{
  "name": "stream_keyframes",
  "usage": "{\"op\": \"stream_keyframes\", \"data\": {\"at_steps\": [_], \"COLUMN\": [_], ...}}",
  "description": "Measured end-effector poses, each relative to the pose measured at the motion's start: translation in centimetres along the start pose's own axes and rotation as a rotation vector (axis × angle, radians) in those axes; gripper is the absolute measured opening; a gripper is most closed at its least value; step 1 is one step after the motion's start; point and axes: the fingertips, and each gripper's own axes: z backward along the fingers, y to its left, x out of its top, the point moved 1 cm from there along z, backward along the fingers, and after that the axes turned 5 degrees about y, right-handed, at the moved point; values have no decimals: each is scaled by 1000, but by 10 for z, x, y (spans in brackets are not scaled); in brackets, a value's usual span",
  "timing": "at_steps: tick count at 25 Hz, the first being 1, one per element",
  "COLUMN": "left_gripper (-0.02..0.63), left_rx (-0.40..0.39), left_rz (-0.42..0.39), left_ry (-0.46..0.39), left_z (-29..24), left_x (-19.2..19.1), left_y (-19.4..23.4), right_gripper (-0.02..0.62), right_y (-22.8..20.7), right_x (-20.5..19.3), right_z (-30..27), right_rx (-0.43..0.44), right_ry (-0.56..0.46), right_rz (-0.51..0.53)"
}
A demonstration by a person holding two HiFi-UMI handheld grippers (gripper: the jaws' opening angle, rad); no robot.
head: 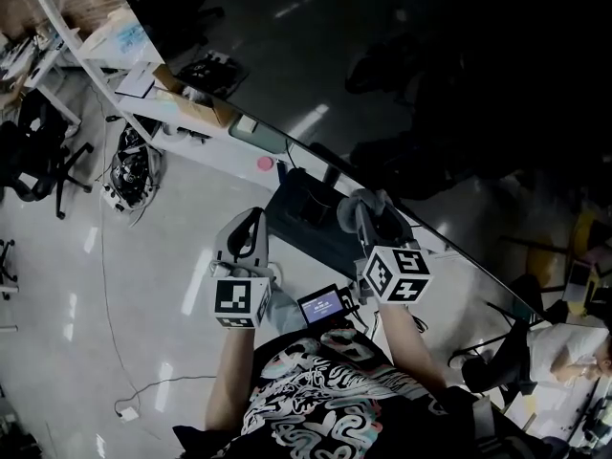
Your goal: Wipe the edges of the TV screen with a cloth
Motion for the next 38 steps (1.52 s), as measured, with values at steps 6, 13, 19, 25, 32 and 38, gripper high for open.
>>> {"op": "stream_keyframes", "data": {"at_steps": [6, 13, 19, 25, 32, 38], "left_gripper": [23, 23, 23, 23, 23, 23], "left_rx": [-4, -36, -42, -26, -6, -1], "left_rz": [4, -9, -3, 19, 47, 63], "left_ry": [9, 8, 9, 16, 27, 33], "left_z": [-6, -22, -35, -43, -47, -56], "left_x": [-4, -4, -2, -6, -12, -13], "left_y": [12, 21, 36, 58, 81, 103], "right_gripper": [141, 141, 141, 141, 141, 141], "right_y": [7, 17, 24, 35, 44, 52], "right_x": [1, 3, 9, 15, 18, 19], "right_z": [-7, -20, -31, -47, -59, -72], "right_rx": [-3, 4, 9, 26, 34, 31], "right_ry": [-11, -16, -7, 2, 19, 30], "right_rz": [-15, -54, -73, -93, -95, -101]}}
